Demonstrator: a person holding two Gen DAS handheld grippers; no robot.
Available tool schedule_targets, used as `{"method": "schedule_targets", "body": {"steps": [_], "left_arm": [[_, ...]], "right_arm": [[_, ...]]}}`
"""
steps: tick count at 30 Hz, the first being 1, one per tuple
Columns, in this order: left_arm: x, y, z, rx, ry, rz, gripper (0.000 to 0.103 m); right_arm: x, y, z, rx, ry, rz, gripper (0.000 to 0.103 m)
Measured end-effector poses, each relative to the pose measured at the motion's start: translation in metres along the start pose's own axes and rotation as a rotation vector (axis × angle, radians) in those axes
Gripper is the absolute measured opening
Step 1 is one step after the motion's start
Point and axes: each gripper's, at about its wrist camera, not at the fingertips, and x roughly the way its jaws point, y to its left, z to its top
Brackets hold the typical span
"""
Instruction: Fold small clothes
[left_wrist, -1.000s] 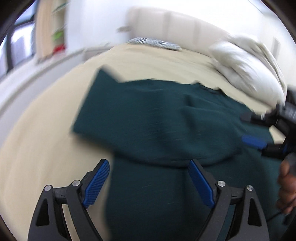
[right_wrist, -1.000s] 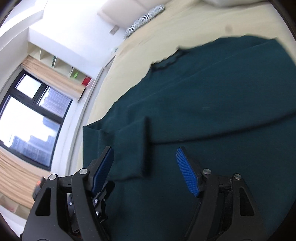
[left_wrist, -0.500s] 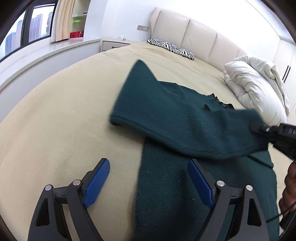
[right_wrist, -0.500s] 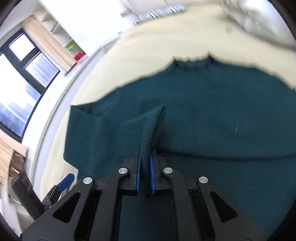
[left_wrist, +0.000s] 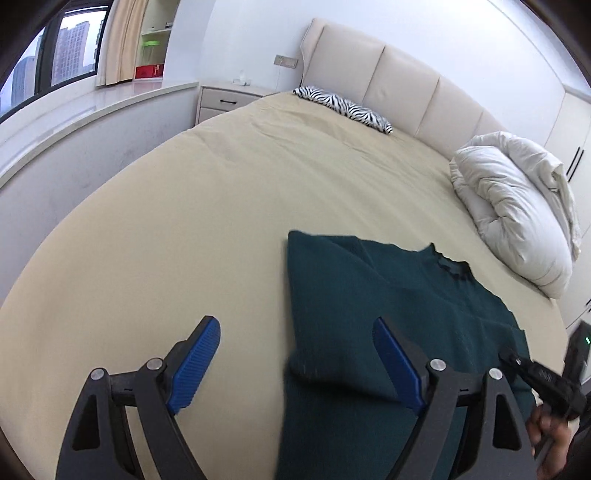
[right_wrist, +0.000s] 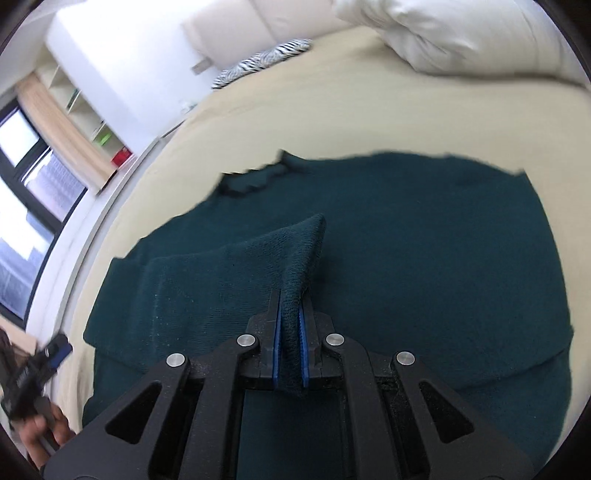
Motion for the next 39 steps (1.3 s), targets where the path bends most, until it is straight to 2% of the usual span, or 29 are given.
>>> {"method": "schedule_targets", "body": {"steps": [3, 4, 5, 7, 8, 10, 11, 14, 17, 23, 26, 30, 36, 38, 39], "left_arm": [[0.020, -0.004, 0.018, 0.011, 0.030, 0.020, 0.084], [0.030, -0.007, 0.023, 0.019, 0.050, 0.027, 0.080], [0.036, -0.008, 0.024, 0.020, 0.059, 0.028, 0.072], [0.056, -0.011, 0.030, 0.023, 0.108, 0.026, 0.065], [0.064, -0.012, 0.030, 0.023, 0.127, 0.020, 0.056], [0.079, -0.015, 0.030, 0.040, 0.156, 0.024, 0.048], [0.083, -0.015, 0.029, 0.048, 0.159, 0.029, 0.039], [0.087, -0.009, 0.029, 0.032, 0.139, 0.033, 0.021], [0.084, -0.002, 0.029, 0.021, 0.126, 0.021, 0.012], [0.084, -0.007, 0.024, 0.052, 0.090, 0.046, 0.010], [0.086, -0.007, 0.019, 0.071, 0.070, 0.060, 0.010], [0.086, -0.009, 0.021, 0.078, 0.066, 0.061, 0.010], [0.059, 0.002, 0.023, 0.015, 0.039, 0.024, 0.020], [0.043, 0.005, 0.021, 0.003, 0.017, 0.006, 0.036], [0.034, 0.006, 0.018, -0.002, 0.024, -0.003, 0.042]], "right_arm": [[-0.001, 0.005, 0.002, -0.048, -0.034, -0.011, 0.007], [-0.002, 0.007, 0.004, -0.070, -0.047, -0.012, 0.007], [-0.002, 0.008, 0.007, -0.082, -0.048, -0.010, 0.007], [0.005, 0.004, 0.006, -0.088, -0.029, -0.022, 0.007], [0.007, 0.002, 0.006, -0.087, -0.024, -0.028, 0.007], [-0.002, 0.001, 0.002, -0.087, -0.015, -0.031, 0.007], [0.001, 0.000, 0.001, -0.087, -0.009, -0.032, 0.007], [0.009, -0.001, -0.003, -0.097, 0.003, -0.044, 0.007], [0.008, -0.006, -0.004, -0.085, -0.009, -0.054, 0.007], [-0.007, -0.002, 0.001, -0.052, -0.094, -0.070, 0.006], [0.012, -0.008, -0.001, -0.057, -0.027, -0.124, 0.006], [0.009, -0.009, 0.002, -0.031, -0.044, -0.111, 0.006], [0.013, -0.013, 0.004, -0.021, 0.005, -0.094, 0.009], [0.008, -0.011, 0.005, -0.016, 0.011, -0.083, 0.011], [0.008, -0.011, 0.006, -0.012, 0.015, -0.080, 0.015]]}}
